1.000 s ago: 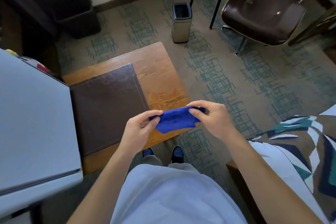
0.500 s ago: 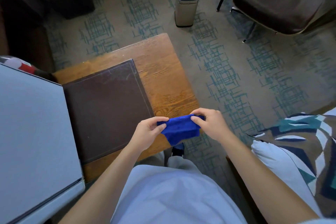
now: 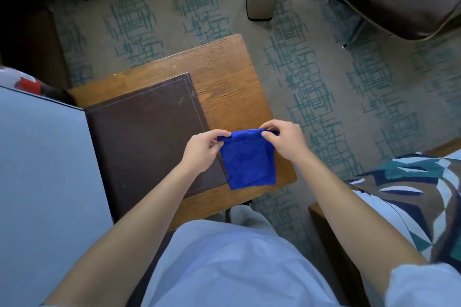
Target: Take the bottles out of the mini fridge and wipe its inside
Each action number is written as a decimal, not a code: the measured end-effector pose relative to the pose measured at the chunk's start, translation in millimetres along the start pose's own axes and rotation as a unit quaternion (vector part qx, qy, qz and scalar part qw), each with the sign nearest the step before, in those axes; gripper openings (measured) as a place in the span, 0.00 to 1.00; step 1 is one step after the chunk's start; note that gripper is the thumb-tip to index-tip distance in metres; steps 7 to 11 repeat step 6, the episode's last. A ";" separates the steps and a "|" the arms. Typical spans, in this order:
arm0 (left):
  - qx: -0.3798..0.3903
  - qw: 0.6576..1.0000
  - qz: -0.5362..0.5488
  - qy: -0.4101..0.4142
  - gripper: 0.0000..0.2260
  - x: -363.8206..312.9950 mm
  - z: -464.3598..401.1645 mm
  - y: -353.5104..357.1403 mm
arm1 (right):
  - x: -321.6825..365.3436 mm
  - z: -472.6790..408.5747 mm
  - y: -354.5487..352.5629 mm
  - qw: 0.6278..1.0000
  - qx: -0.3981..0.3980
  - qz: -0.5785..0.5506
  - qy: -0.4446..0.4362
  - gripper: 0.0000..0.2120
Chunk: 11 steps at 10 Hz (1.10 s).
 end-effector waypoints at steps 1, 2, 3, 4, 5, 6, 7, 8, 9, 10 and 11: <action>-0.012 1.000 -0.010 -0.011 0.15 0.7 -7.3 -4.8 | 5.2 -12.0 1.9 1.000 0.002 0.007 0.009 0.05; -0.028 0.999 -0.005 -0.024 0.15 4.6 -13.5 -6.8 | 8.8 -20.2 5.1 1.000 0.008 0.017 0.012 0.05; -0.038 0.998 -0.012 -0.041 0.16 4.3 -16.9 -7.5 | 16.0 -27.4 5.4 0.999 0.019 0.042 0.011 0.06; -0.047 0.998 -0.015 -0.042 0.18 4.2 -17.3 -11.5 | 16.3 -36.6 7.0 0.998 0.032 0.048 0.018 0.07; -0.074 0.996 -0.045 -0.031 0.22 1.9 -9.4 -19.0 | 19.2 -35.8 6.2 0.998 0.046 0.037 0.037 0.12; -0.138 0.989 -0.024 -0.034 0.22 3.6 -5.3 -42.4 | 30.4 -35.7 1.1 0.999 0.023 0.036 0.028 0.17; -0.138 0.989 -0.024 -0.034 0.22 3.6 -5.3 -42.4 | 30.4 -35.7 1.1 0.999 0.023 0.036 0.028 0.17; -0.138 0.989 -0.024 -0.034 0.22 3.6 -5.3 -42.4 | 30.4 -35.7 1.1 0.999 0.023 0.036 0.028 0.17; -0.138 0.989 -0.024 -0.034 0.22 3.6 -5.3 -42.4 | 30.4 -35.7 1.1 0.999 0.023 0.036 0.028 0.17; -0.138 0.989 -0.024 -0.034 0.22 3.6 -5.3 -42.4 | 30.4 -35.7 1.1 0.999 0.023 0.036 0.028 0.17; -0.138 0.989 -0.024 -0.034 0.22 3.6 -5.3 -42.4 | 30.4 -35.7 1.1 0.999 0.023 0.036 0.028 0.17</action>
Point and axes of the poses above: each hand's wrist, its own z-axis away from the middle knuckle, its own y-axis out of the palm, x = y × z, the point moved 2 cm from there along -z, towards the middle knuckle, and after that the axes turned 3 degrees about x, right-handed, at the moved point
